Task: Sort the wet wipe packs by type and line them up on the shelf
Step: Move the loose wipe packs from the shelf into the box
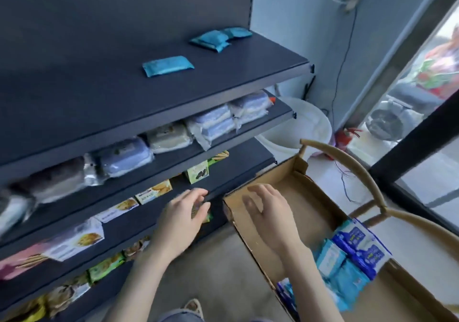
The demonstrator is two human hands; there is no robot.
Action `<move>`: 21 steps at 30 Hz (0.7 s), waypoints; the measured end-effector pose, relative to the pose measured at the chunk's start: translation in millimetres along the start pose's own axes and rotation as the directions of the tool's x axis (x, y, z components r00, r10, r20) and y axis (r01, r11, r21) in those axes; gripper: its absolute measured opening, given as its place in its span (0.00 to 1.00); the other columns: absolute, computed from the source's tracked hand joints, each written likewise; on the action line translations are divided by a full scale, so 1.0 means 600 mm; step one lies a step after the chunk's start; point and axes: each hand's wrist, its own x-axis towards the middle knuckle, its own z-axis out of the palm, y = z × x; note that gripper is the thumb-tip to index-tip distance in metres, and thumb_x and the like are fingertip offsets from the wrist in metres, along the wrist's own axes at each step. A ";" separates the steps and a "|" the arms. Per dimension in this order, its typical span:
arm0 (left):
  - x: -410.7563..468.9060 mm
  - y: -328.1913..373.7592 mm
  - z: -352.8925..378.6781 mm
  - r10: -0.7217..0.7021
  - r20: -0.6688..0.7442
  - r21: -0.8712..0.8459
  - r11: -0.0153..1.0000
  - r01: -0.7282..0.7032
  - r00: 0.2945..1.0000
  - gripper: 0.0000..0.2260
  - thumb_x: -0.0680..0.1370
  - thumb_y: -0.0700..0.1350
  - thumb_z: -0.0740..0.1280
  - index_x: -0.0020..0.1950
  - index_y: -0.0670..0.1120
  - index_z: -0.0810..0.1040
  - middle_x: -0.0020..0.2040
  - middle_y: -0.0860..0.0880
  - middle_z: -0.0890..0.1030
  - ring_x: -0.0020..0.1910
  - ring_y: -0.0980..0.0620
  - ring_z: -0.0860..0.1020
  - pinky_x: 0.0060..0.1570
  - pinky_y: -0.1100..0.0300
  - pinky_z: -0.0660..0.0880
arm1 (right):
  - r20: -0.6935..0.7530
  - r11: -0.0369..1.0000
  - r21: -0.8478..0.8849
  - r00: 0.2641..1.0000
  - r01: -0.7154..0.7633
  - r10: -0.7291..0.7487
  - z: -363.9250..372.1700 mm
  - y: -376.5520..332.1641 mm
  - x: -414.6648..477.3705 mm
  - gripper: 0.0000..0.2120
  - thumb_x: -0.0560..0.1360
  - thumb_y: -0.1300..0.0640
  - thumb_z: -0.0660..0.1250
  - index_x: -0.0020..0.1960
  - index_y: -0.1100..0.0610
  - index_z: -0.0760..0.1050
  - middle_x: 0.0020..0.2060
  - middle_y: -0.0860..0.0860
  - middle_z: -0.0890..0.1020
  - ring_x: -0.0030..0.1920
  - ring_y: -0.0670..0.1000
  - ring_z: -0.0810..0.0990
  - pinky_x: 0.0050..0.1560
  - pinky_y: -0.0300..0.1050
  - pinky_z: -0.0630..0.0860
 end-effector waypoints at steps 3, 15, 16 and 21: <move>0.031 -0.030 -0.088 0.047 -0.116 0.042 0.998 -0.042 0.992 0.11 0.78 0.47 0.65 0.59 0.49 0.77 0.51 0.55 0.79 0.50 0.55 0.77 0.50 0.59 0.74 | -0.046 0.998 0.039 0.998 0.051 -0.050 0.016 -0.082 0.057 0.16 0.79 0.49 0.60 0.62 0.55 0.74 0.59 0.49 0.77 0.58 0.51 0.74 0.56 0.45 0.72; 0.260 -0.068 -0.270 0.196 -0.270 0.041 0.981 -0.192 0.943 0.08 0.77 0.45 0.66 0.56 0.47 0.78 0.48 0.52 0.80 0.47 0.54 0.78 0.49 0.51 0.76 | -0.177 0.980 0.025 0.966 0.198 -0.191 0.009 -0.241 0.309 0.14 0.79 0.50 0.62 0.60 0.55 0.76 0.57 0.49 0.78 0.54 0.52 0.78 0.52 0.48 0.76; 0.284 -0.070 -0.274 0.191 -0.262 0.036 0.982 -0.188 0.946 0.08 0.77 0.45 0.66 0.56 0.47 0.78 0.49 0.52 0.80 0.47 0.54 0.78 0.50 0.51 0.76 | -0.181 0.981 0.014 0.965 0.195 -0.189 0.006 -0.245 0.332 0.14 0.79 0.51 0.62 0.60 0.56 0.77 0.56 0.50 0.78 0.54 0.52 0.78 0.52 0.47 0.75; 0.419 -0.083 -0.280 0.168 -0.206 0.072 0.985 -0.157 0.964 0.11 0.78 0.47 0.65 0.59 0.47 0.76 0.55 0.51 0.79 0.54 0.51 0.77 0.55 0.51 0.74 | -0.188 0.985 -0.007 0.967 0.175 -0.173 -0.008 -0.241 0.451 0.13 0.79 0.51 0.62 0.58 0.56 0.76 0.55 0.51 0.78 0.55 0.54 0.76 0.52 0.46 0.72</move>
